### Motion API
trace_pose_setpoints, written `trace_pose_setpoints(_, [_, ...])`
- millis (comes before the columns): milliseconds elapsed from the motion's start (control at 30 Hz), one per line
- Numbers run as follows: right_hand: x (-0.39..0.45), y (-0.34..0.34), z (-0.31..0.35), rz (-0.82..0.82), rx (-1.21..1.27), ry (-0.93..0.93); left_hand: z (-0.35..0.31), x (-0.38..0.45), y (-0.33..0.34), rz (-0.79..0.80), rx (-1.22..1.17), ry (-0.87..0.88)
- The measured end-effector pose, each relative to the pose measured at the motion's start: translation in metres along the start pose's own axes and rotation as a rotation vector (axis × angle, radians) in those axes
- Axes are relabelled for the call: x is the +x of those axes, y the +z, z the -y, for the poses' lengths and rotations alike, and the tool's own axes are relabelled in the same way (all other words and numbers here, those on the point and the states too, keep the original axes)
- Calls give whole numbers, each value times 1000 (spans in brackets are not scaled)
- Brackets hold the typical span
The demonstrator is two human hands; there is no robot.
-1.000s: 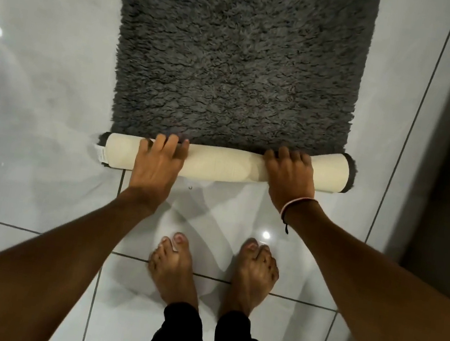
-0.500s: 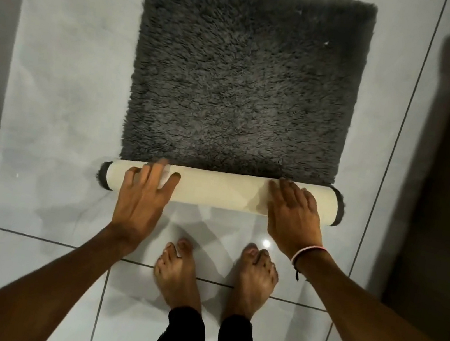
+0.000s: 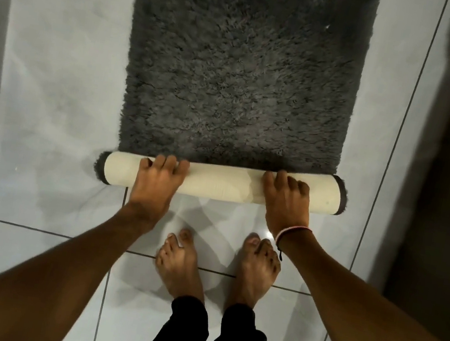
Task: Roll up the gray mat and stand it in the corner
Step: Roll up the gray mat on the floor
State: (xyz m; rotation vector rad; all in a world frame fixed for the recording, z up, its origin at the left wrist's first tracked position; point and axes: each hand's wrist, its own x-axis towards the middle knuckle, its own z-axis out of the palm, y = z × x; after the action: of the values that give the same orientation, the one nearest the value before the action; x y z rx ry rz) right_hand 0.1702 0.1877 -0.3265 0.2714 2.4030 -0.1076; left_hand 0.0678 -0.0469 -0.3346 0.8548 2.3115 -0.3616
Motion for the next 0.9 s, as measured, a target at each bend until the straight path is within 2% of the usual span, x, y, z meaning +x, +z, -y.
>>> trace_pose_setpoints(167, [-25, 10, -5, 152, 44, 3, -13, -14, -2, 138, 24, 72])
trace_pose_setpoints(267, [-27, 9, -1, 101, 47, 57, -9, -13, -12, 28, 40, 40])
trace_pose_setpoints(400, [-14, 2, -9, 26, 50, 38, 1, -5, -26, -87, 93, 8])
trace_pose_setpoints(533, [10, -7, -23, 63, 60, 9, 2, -8, -4, -103, -9, 28])
trace_pose_setpoints(600, [14, -5, -22, 102, 29, 2, 0, -9, 15, -62, -44, 45])
trace_pose_setpoints(667, [16, -2, -18, 75, -35, 26, -2, -6, 22, -17, 15, 56])
trace_pose_setpoints(767, [17, 0, -9, -64, -91, 57, -8, 6, 17, -55, 83, 27])
trace_pose_setpoints(900, [14, -1, -12, -173, -22, 27, 2, 37, -5, -53, -42, 19])
